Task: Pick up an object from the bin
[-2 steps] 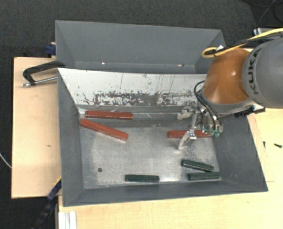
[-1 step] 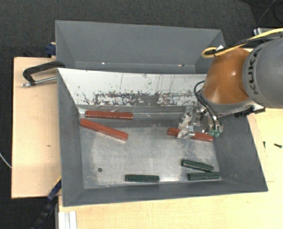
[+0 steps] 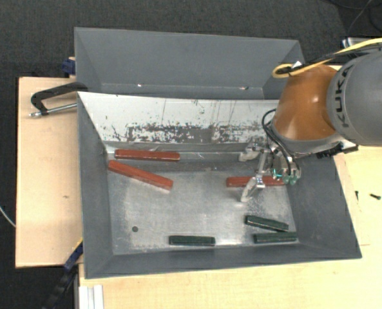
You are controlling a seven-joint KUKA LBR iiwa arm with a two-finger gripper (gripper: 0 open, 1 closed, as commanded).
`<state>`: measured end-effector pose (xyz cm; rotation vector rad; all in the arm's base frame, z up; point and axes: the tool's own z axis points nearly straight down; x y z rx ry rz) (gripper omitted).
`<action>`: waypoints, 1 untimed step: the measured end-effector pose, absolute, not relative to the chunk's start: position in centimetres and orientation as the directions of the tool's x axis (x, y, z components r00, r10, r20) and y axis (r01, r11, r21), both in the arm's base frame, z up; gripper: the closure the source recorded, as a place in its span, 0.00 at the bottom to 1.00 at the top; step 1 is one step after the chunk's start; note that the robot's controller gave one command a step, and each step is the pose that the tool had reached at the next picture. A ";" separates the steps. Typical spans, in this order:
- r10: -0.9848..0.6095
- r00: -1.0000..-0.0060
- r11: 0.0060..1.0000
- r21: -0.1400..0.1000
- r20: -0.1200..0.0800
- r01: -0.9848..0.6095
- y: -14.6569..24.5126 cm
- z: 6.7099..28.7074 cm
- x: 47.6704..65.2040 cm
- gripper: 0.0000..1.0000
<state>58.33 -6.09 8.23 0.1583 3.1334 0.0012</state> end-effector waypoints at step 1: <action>0.101 -0.995 0.995 0.001 -0.004 0.101 -6.1 8.2 58.3 1.00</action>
Offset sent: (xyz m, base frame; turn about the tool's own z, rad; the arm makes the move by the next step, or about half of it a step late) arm 0.0000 0.0000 0.0000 0.0000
